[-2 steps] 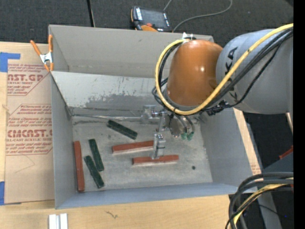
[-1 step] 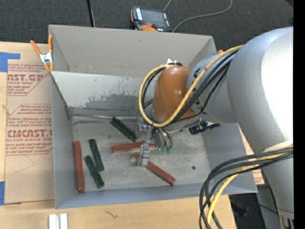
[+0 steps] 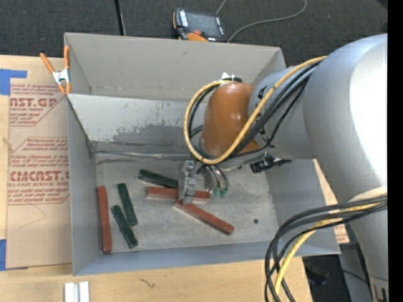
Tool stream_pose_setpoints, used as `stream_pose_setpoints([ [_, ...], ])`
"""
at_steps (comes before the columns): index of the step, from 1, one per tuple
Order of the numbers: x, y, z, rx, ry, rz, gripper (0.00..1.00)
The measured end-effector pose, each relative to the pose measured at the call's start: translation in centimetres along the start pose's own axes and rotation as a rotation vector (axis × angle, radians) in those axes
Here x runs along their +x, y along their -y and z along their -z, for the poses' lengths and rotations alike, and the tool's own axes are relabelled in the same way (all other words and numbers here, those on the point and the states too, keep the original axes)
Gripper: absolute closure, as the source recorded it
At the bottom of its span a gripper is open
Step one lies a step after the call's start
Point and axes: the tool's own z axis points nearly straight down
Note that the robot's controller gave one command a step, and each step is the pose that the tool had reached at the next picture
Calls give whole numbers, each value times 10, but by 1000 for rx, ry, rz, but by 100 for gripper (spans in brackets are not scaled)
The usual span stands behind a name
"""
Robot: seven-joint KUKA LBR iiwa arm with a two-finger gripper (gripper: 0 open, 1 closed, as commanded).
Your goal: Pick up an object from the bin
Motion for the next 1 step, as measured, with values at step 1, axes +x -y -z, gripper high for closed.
stream_pose_setpoints([
  [1,4,1,-6,3,-11,0,0],
])
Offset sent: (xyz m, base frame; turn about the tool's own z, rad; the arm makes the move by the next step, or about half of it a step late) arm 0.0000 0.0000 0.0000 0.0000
